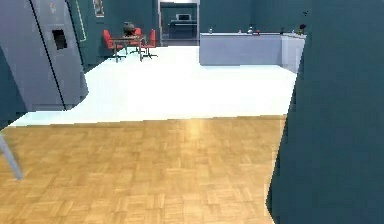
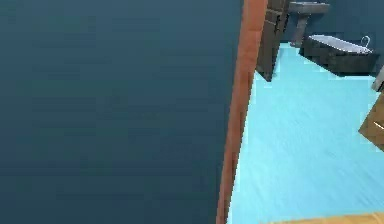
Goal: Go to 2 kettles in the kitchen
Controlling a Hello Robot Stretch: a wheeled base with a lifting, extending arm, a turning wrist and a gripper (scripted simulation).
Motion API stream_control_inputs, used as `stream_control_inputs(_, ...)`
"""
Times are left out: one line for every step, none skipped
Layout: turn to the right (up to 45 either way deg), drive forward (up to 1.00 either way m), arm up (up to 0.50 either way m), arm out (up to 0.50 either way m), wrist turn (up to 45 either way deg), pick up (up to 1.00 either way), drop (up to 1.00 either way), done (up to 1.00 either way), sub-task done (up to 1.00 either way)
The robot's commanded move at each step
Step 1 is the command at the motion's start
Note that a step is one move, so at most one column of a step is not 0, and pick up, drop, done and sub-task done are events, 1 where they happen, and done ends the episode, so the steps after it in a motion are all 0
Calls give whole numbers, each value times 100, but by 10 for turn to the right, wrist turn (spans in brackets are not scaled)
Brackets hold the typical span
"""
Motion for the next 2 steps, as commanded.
stream_control_inputs(0,100,0,0,0,0,0,0,0)
stream_control_inputs(60,0,0,0,0,0,0,0,0)
